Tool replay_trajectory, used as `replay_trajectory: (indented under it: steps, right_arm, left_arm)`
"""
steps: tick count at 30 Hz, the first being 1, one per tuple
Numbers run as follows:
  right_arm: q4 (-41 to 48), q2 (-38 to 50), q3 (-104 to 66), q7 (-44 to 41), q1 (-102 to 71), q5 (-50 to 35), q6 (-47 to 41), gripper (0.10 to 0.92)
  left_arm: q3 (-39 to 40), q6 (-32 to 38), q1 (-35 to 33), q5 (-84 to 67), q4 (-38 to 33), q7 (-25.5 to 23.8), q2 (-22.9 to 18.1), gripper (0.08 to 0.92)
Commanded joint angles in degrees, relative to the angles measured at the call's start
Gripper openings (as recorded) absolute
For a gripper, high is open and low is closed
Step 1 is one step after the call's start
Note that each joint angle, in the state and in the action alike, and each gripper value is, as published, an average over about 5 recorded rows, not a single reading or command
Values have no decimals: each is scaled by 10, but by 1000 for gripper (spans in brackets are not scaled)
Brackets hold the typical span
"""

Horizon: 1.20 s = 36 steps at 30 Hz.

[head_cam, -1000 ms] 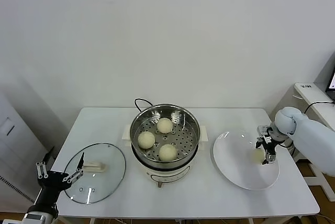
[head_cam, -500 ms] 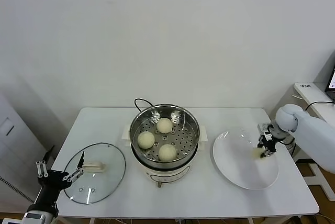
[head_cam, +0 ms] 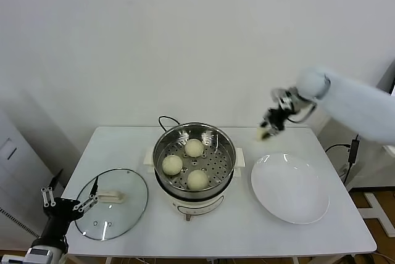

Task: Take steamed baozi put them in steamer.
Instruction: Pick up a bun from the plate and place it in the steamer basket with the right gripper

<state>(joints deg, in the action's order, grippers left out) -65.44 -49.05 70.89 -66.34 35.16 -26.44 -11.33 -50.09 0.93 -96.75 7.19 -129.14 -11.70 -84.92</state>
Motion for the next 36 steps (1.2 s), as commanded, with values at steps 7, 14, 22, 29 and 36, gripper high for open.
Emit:
replay_trajectory:
  steps: [7, 14, 22, 29, 36]
  right_arm:
    - [-131, -109, 124, 75, 70, -153, -135, 365]
    - [-123, -107, 117, 104, -2, -90, -138, 365]
    - [-100, -110, 111, 123, -30, -60, -133, 382]
    - [-88, -111, 105, 134, -40, -61, -133, 461]
    - [-77, -118, 98, 138, -35, -82, -135, 656]
  left_arm:
    - [4, -1, 12, -1, 8, 0, -1, 823]
    - [6, -2, 15, -1, 13, 0, -1, 823]
    - [5, 0, 14, -1, 16, 0, 0, 823]
    - [1, 2, 13, -4, 21, 0, 1, 823]
    - [2, 2, 15, -4, 23, -1, 3, 823]
